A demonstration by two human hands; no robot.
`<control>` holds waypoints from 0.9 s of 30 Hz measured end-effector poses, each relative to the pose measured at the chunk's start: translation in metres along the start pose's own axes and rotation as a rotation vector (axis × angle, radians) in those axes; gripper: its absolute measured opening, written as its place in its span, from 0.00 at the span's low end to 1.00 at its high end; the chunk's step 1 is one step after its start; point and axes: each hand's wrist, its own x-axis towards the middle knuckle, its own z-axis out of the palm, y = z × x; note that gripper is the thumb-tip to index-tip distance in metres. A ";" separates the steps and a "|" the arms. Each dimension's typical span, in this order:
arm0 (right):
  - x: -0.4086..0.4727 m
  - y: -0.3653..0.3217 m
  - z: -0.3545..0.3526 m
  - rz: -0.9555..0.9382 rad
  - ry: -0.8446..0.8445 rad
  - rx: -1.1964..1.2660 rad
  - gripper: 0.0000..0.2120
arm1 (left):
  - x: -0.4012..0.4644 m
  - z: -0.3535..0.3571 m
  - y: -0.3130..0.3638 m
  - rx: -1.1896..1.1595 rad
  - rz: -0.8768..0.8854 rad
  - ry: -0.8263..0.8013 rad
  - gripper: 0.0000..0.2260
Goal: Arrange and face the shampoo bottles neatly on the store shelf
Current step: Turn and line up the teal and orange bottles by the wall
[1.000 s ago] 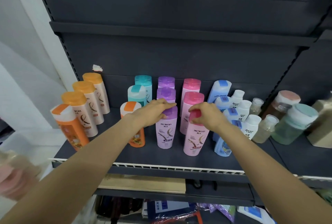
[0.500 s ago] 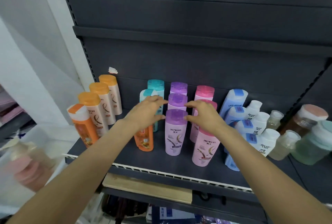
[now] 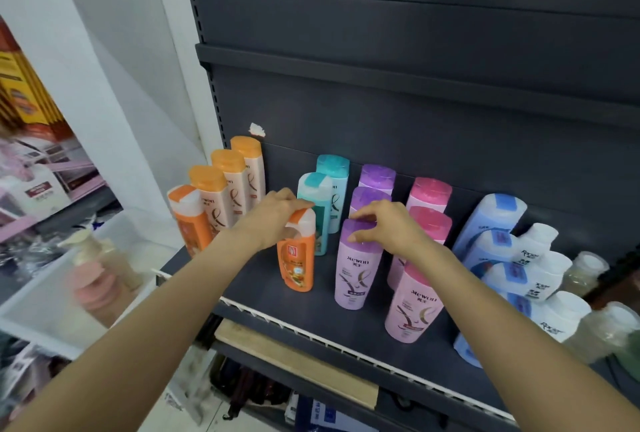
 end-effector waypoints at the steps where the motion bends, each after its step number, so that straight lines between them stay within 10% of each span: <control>1: 0.000 0.000 0.001 0.001 0.002 0.001 0.24 | 0.001 0.001 0.000 0.010 -0.001 0.007 0.28; 11: 0.006 -0.002 0.004 0.025 0.002 -0.031 0.22 | -0.004 -0.009 0.001 -0.039 -0.015 -0.001 0.24; 27: 0.034 -0.028 0.003 0.066 0.021 0.267 0.19 | -0.049 -0.095 -0.024 -0.497 -0.195 0.602 0.19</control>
